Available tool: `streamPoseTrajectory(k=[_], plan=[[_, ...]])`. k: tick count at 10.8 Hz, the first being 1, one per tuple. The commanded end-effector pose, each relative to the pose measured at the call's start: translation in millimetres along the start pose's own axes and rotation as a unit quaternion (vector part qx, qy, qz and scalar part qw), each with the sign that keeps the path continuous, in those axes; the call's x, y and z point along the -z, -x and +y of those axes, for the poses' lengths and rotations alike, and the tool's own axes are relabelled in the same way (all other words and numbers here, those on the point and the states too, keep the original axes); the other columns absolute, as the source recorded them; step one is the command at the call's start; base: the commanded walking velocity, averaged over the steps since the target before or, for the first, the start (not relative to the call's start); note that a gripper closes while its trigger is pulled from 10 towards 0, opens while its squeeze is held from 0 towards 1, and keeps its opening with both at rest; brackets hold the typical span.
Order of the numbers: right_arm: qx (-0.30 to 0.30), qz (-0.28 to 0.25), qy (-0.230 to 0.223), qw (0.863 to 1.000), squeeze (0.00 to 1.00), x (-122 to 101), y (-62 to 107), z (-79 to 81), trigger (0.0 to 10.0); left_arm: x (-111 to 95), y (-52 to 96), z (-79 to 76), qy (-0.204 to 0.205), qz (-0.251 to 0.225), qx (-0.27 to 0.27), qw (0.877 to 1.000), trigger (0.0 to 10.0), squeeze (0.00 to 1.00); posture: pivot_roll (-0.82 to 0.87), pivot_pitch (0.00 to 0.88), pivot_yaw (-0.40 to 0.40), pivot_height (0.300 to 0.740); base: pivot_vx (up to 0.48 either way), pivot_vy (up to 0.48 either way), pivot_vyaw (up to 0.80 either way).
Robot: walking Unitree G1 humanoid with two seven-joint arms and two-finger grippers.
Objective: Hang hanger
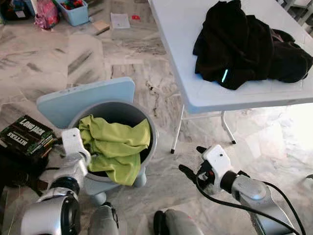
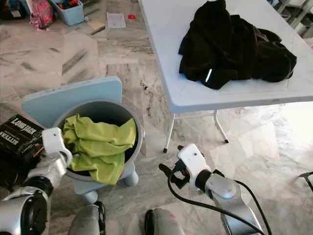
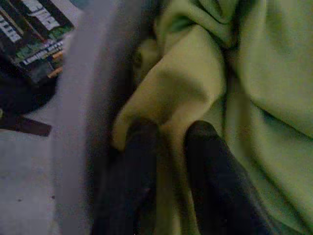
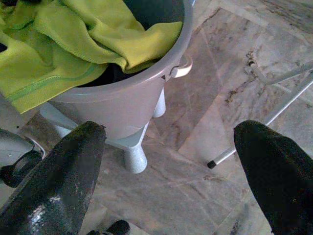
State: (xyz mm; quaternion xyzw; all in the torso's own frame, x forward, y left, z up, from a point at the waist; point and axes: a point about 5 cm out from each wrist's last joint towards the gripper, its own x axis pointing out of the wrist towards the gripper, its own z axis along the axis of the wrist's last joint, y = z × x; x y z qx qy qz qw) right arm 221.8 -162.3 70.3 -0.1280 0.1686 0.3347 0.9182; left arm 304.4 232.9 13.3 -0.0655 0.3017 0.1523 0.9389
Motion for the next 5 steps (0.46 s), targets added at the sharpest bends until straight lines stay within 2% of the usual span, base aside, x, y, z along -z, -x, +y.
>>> streamPoseTrajectory(k=[1, 5], plan=[[0.002, 0.01, 0.0, 1.0, 0.0, 2.5, 4.3, -1.2, 10.0, 5.5, 0.3, 0.9, -0.005, 0.009, -0.001, 1.0, 0.0, 0.0, -0.21, 0.168, -0.124, 0.74, 0.0, 0.0, 0.0], [0.017, 0.018, 0.001, 1.0, 0.0, 5.2, 3.7, -5.4, 10.0, 4.5, 0.5, 5.6, -0.012, -0.003, -0.017, 1.0, 0.0, 0.0, -0.2, 0.162, -0.123, 0.74, 0.0, 0.0, 0.0]])
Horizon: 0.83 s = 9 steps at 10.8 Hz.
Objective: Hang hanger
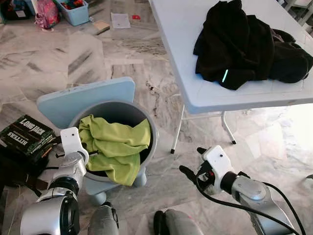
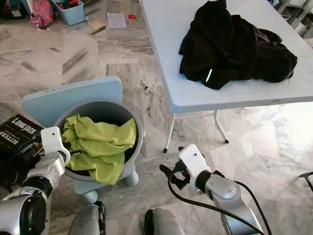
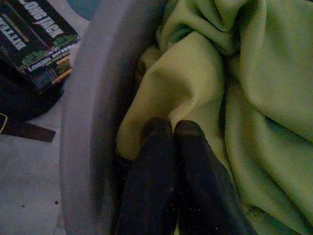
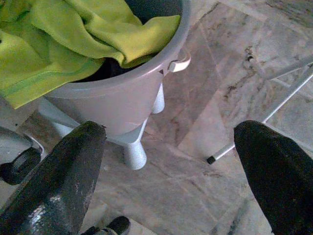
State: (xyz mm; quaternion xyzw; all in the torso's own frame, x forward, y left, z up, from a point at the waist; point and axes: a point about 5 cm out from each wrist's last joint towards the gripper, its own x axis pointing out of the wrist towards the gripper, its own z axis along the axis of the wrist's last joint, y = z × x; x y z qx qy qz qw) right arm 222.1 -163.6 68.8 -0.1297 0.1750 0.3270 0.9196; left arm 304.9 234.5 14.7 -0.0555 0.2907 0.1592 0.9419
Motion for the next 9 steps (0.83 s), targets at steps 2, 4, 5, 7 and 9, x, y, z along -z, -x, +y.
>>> streamPoseTrajectory(k=[2, 4, 5, 7, 9], plan=[[0.016, 0.01, 0.005, 1.0, 0.0, 2.9, 2.2, -6.4, 10.0, -18.9, 0.0, 24.2, 0.001, -0.056, -0.071, 0.996, 0.0, 0.0, -0.2, 0.161, -0.123, 0.74, 0.0, 0.0, 0.0], [0.022, 0.011, 0.005, 1.0, 0.0, 3.7, 0.7, -7.8, 10.0, -48.0, 0.8, 36.0, -0.012, -0.107, -0.1, 0.989, 0.0, 0.0, -0.19, 0.156, -0.121, 0.74, 0.0, 0.0, 0.0], [0.025, 0.01, 0.006, 1.0, 0.0, 3.5, -0.4, -8.4, 10.0, -69.4, 2.9, 39.2, -0.04, -0.15, -0.113, 0.981, 0.0, 0.0, -0.19, 0.154, -0.114, 0.74, 0.0, 0.0, 0.0], [0.029, 0.008, 0.005, 1.0, 0.0, 3.4, -2.7, -7.7, 10.0, -107.7, 10.0, 18.0, -0.128, -0.249, -0.078, 0.957, 0.0, 0.0, -0.18, 0.153, -0.111, 0.74, 0.0, 0.0, 0.0], [0.032, 0.005, 0.006, 0.999, 0.0, 2.6, -4.9, -6.7, 10.0, -114.3, 15.0, -25.8, -0.159, -0.284, 0.012, 0.946, 0.0, 0.0, -0.18, 0.151, -0.108, 0.74, 0.0, 0.0, 0.0]])
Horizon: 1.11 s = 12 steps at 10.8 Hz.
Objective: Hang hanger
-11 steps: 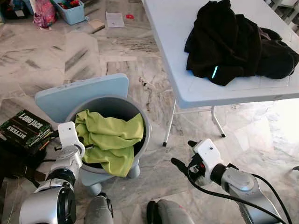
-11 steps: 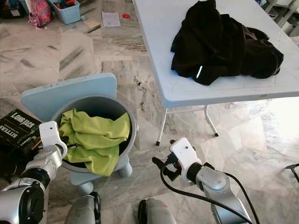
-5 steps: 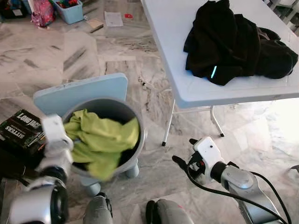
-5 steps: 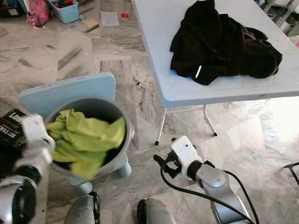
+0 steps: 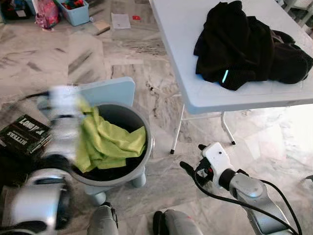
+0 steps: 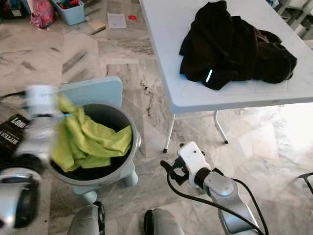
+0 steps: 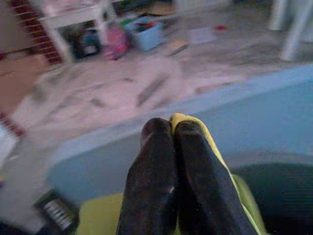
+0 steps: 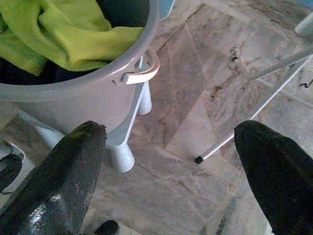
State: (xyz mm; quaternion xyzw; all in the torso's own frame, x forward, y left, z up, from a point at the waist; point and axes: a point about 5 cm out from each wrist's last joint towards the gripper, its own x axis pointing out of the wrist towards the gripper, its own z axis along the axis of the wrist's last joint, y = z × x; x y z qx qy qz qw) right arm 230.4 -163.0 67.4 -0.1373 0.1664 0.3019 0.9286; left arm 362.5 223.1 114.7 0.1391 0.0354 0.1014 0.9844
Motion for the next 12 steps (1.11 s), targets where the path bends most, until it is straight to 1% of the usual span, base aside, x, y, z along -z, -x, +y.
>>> streamPoseTrajectory(k=[1, 2, 3, 4, 5, 6, 7, 8, 9, 10, 11, 12], plan=[[0.009, 0.006, 0.004, 1.0, 0.0, 2.3, 1.5, -3.7, 10.0, -18.5, -0.7, -8.2, -0.023, -0.059, 0.025, 0.998, 0.0, 0.0, -0.19, 0.149, -0.106, 0.74, 0.0, 0.0, 0.0], [0.02, 0.005, 0.008, 1.0, 0.0, 1.9, 1.9, -8.4, 10.0, -51.7, 3.7, -37.2, -0.044, -0.146, 0.098, 0.983, 0.0, 0.0, -0.18, 0.147, -0.107, 0.74, 0.0, 0.0, 0.0], [0.024, 0.006, 0.01, 1.0, 0.0, 2.6, 1.1, -9.9, 10.0, -58.8, 13.2, -63.4, -0.043, -0.161, 0.181, 0.969, 0.0, 0.0, -0.18, 0.145, -0.103, 0.74, 0.0, 0.0, 0.0], [0.028, 0.004, 0.011, 1.0, 0.0, 1.6, -0.4, -10.6, 10.0, -54.7, 32.4, -89.5, -0.046, -0.159, 0.273, 0.948, 0.0, 0.0, -0.18, 0.143, -0.101, 0.74, 0.0, 0.0, 0.0], [0.03, 0.002, 0.011, 0.999, 0.0, 1.3, -0.9, -10.6, 10.0, -48.6, 51.6, -102.4, -0.058, -0.155, 0.318, 0.934, 0.0, 0.0, -0.18, 0.143, -0.101, 0.74, 0.0, 0.0, 0.0], [0.03, 0.002, 0.011, 0.999, 0.0, 1.7, -1.3, -10.0, 10.0, -44.3, 65.1, -108.8, -0.076, -0.156, 0.349, 0.921, 0.0, 0.0, -0.17, 0.146, -0.101, 0.74, 0.0, 0.0, 0.0], [0.029, 0.003, 0.012, 1.0, 0.0, 2.5, -2.3, -9.2, 10.0, -25.5, 96.6, -117.6, -0.113, -0.124, 0.403, 0.9, 0.0, 0.0, -0.16, 0.145, -0.103, 0.74, 0.0, 0.0, 0.0], [0.029, 0.002, 0.013, 0.999, 0.0, 2.1, -3.2, -10.0, 10.0, -20.8, 106.0, -115.0, -0.122, -0.109, 0.411, 0.897, 0.0, 0.0, -0.16, 0.145, -0.104, 0.74, 0.0, 0.0, 0.0], [0.03, 0.002, 0.016, 0.999, 0.0, 1.9, -4.2, -12.9, 10.0, -11.6, 121.0, -100.8, -0.129, -0.085, 0.378, 0.913, 0.0, 0.0, -0.15, 0.145, -0.105, 0.74, 0.0, 0.0, 0.0], [0.031, 0.002, 0.017, 0.999, 0.0, 2.2, -5.1, -13.7, 10.0, -5.7, 130.2, -86.5, -0.138, -0.083, 0.34, 0.926, 0.0, 0.0, -0.15, 0.145, -0.105, 0.74, 0.0, 0.0, 0.0], [0.03, 0.001, 0.017, 0.999, 0.0, 1.9, -7.9, -13.1, 10.0, 9.3, 143.7, -75.4, -0.146, -0.053, 0.332, 0.931, 0.0, 0.0, -0.13, 0.148, -0.103, 0.74, 0.0, 0.0, 0.0], [0.026, -0.002, 0.017, 1.0, 0.0, 0.6, -11.4, -10.9, 10.0, 36.3, 162.9, -65.9, -0.164, 0.017, 0.352, 0.922, 0.0, 0.0, -0.12, 0.148, -0.103, 0.74, 0.0, 0.0, 0.0]])
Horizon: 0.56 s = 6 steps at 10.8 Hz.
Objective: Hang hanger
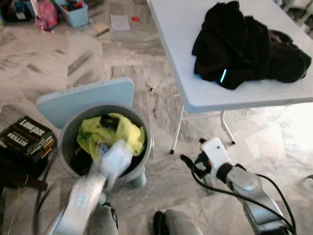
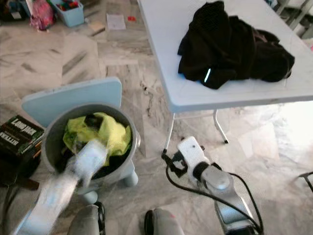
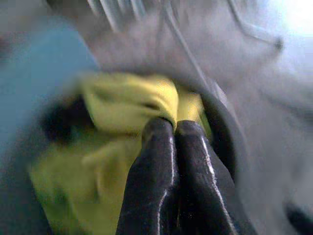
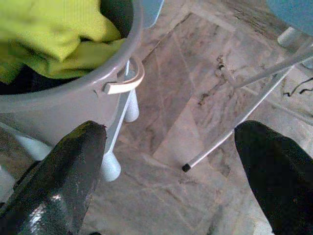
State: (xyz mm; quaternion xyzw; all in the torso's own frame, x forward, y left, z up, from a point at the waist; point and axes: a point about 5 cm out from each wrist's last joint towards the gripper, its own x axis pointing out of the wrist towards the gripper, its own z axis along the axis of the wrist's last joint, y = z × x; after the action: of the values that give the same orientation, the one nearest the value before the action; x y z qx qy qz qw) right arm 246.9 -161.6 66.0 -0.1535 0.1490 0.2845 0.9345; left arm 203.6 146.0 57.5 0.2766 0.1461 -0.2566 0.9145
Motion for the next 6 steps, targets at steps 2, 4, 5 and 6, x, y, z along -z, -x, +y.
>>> streamPoseTrajectory(k=[2, 4, 5, 6], plan=[[-0.002, 0.005, 0.001, 1.0, 0.0, 3.1, -2.4, -0.2, 10.0, 8.3, 8.7, -17.4, -0.012, 0.048, 0.101, 0.994, 0.0, 0.0, -0.1, 0.145, -0.105, 0.74, 0.0, 0.0, 0.0], [-0.005, 0.001, 0.001, 1.0, 0.0, 1.6, -6.5, 3.0, 10.0, 7.3, 4.1, -15.8, -0.051, 0.059, 0.15, 0.986, 0.0, 0.0, -0.09, 0.14, -0.102, 0.74, 0.0, 0.0, 0.0], [-0.005, -0.001, 0.002, 1.0, 0.0, 1.4, -7.4, 3.4, 10.0, -0.4, -4.0, -8.5, -0.062, 0.046, 0.14, 0.987, 0.0, 0.0, -0.09, 0.138, -0.098, 0.74, 0.0, 0.0, 0.0], [-0.003, -0.002, 0.001, 1.0, 0.0, 1.7, -8.0, 3.6, 10.0, -10.5, -13.0, -4.4, -0.066, 0.033, 0.139, 0.988, 0.0, 0.0, -0.09, 0.136, -0.091, 0.74, 0.0, 0.0, 0.0]])
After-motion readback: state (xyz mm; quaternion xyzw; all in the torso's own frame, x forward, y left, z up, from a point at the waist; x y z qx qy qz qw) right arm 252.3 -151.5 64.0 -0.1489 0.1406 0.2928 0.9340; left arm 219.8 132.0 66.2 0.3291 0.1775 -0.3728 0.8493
